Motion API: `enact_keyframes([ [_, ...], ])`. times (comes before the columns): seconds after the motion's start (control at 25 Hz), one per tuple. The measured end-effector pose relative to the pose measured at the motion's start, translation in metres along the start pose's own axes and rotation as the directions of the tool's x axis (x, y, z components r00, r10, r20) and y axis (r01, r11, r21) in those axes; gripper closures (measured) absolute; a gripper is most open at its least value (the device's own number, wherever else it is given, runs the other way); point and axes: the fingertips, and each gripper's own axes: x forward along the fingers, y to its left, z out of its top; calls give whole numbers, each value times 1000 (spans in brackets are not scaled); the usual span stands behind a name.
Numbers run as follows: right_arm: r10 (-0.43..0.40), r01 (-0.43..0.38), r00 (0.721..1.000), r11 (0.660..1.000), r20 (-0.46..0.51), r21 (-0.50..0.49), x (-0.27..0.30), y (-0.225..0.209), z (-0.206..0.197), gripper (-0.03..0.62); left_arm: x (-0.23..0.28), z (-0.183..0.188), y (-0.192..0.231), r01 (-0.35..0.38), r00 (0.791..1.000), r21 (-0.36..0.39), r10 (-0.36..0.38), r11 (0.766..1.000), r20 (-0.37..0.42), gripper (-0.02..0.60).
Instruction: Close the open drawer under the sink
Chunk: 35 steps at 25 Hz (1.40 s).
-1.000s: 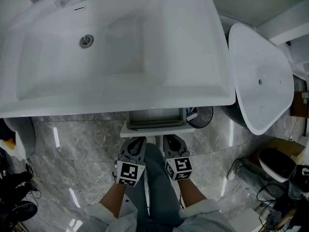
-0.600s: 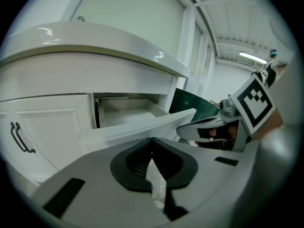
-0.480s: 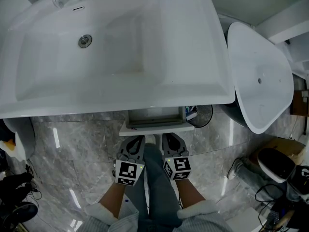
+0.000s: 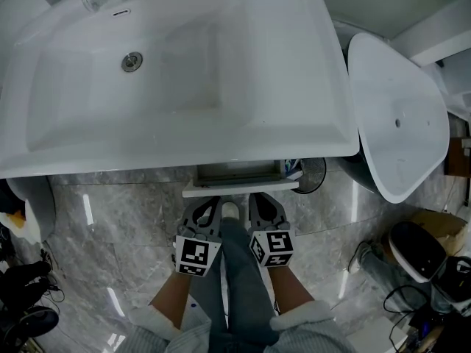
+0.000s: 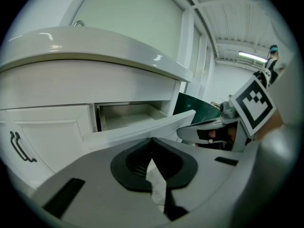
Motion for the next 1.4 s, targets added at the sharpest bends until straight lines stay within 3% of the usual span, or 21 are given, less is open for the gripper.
enact_keyframes([
  [1.4,58,-55,997,996,42,-74,43,-8,40,585,34,35,36,-58,997,54,55,997,62,566],
])
